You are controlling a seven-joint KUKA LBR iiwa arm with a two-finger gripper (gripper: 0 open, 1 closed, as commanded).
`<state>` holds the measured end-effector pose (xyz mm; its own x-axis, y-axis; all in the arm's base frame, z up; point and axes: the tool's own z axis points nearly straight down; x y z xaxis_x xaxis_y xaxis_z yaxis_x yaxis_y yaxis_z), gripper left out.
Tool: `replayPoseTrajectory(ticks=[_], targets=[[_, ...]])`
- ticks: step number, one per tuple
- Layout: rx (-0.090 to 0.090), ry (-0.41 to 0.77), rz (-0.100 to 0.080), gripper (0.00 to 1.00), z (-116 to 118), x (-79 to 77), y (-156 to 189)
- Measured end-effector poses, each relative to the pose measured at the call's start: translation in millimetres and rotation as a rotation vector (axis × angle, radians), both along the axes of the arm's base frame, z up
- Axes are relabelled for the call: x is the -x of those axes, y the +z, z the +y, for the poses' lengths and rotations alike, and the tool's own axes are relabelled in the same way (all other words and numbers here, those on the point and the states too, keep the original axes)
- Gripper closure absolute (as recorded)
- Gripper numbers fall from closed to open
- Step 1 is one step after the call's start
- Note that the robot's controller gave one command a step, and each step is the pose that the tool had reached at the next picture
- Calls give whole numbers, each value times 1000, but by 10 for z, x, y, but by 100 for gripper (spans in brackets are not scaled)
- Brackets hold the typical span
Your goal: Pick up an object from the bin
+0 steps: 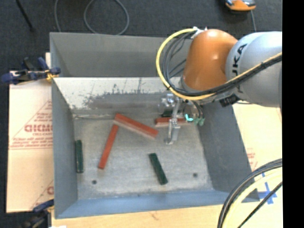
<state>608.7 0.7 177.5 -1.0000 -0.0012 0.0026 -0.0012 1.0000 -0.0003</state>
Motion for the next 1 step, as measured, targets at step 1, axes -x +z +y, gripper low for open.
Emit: replayPoseTrajectory(ticks=[1], targets=[[0,75,-8,0,290,-357,-264]])
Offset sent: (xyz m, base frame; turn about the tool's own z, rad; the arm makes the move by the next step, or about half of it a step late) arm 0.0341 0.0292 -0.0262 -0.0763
